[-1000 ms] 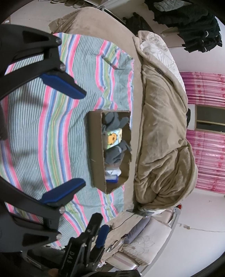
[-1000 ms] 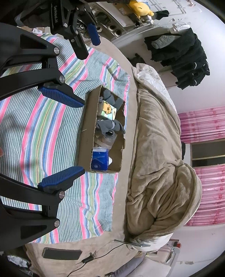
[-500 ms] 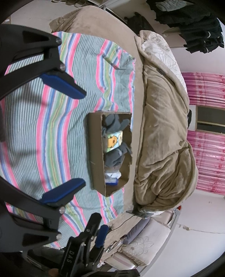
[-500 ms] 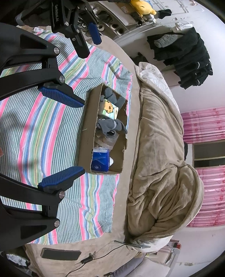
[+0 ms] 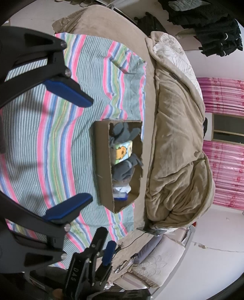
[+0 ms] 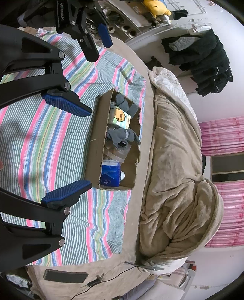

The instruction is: Organize objects

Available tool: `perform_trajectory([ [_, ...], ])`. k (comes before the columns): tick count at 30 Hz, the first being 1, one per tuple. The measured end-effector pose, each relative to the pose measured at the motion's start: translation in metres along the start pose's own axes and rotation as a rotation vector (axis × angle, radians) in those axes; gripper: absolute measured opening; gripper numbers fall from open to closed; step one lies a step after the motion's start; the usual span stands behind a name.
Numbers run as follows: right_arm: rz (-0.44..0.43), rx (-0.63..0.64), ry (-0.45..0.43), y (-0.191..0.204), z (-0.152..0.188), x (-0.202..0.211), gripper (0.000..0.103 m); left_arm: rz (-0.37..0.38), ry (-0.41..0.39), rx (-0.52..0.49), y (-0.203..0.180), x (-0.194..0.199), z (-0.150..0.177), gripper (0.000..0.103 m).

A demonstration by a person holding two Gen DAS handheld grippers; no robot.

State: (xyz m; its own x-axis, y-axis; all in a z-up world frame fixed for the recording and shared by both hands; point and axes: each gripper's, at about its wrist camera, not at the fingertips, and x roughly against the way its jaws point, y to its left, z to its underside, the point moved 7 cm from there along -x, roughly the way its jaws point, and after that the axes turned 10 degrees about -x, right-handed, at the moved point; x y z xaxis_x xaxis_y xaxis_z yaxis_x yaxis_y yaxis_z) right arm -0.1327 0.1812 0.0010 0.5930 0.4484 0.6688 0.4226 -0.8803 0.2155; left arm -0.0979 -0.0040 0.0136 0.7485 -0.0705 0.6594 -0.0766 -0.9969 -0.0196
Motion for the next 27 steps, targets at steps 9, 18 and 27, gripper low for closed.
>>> perform_trajectory([
  [9, 0.003, -0.001, 0.002, -0.0031, 0.0010, -0.0055, 0.073, 0.001, 0.006, 0.001, 0.0007, -0.0069, -0.0010, 0.094],
  [18, 0.002, 0.003, 0.002, -0.0037, 0.0000, -0.0055, 0.073, 0.001, 0.005, 0.003, 0.0018, -0.0087, -0.0022, 0.094],
  [27, 0.008, 0.013, -0.002, -0.0020, -0.0017, -0.0025, 0.073, -0.001, -0.004, 0.007, 0.0059, -0.0053, -0.0048, 0.094],
])
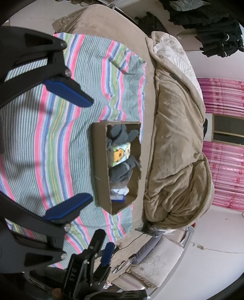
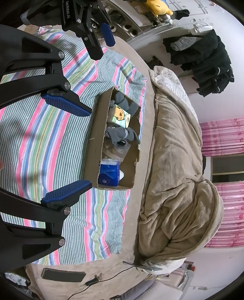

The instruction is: Organize objects

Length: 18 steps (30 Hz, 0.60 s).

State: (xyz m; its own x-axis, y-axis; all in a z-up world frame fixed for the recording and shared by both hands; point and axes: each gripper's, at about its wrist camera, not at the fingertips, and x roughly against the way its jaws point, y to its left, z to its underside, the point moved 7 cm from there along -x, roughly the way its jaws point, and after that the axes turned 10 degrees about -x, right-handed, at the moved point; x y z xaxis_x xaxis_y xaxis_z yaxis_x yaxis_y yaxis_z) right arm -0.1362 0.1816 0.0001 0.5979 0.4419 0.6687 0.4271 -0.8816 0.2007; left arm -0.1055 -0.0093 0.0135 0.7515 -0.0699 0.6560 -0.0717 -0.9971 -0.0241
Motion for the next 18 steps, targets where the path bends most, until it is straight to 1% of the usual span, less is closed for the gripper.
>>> perform_trajectory([
  [18, 0.000, 0.001, -0.001, 0.0016, -0.0013, 0.0009, 0.073, 0.003, -0.002, -0.003, -0.0017, 0.0015, 0.0001, 0.094],
])
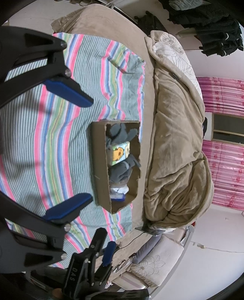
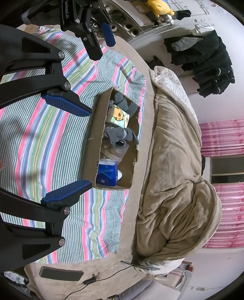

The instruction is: Organize objects

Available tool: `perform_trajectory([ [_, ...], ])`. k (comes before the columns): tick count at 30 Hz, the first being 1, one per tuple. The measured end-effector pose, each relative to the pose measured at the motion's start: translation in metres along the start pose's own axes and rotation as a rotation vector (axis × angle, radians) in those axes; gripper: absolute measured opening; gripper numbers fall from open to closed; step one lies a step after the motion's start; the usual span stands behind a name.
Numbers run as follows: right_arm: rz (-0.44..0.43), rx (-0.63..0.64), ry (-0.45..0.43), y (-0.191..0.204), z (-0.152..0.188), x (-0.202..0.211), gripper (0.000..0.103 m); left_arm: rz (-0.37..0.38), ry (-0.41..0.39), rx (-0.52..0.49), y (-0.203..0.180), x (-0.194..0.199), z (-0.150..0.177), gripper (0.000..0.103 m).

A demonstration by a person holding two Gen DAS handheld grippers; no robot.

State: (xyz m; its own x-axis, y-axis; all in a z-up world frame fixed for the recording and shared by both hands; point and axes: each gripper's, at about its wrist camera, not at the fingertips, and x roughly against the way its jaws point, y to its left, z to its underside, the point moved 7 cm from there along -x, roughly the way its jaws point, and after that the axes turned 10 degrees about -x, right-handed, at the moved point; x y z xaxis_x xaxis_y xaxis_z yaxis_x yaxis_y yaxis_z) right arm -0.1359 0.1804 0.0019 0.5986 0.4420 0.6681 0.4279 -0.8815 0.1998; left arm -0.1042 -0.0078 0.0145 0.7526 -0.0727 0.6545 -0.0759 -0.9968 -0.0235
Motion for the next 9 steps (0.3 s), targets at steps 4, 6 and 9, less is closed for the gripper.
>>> perform_trajectory([
  [4, -0.001, 0.001, 0.000, -0.0005, -0.0004, 0.0003, 0.073, 0.008, -0.004, -0.005, -0.0008, -0.0002, -0.0008, 0.094],
  [6, 0.000, 0.001, -0.001, 0.0006, -0.0001, 0.0000, 0.073, 0.011, -0.007, -0.006, -0.0006, -0.0003, -0.0015, 0.094],
  [9, 0.001, 0.002, -0.001, 0.0001, -0.0010, 0.0009, 0.073, 0.021, -0.005, -0.001, 0.0021, -0.0015, -0.0032, 0.094],
])
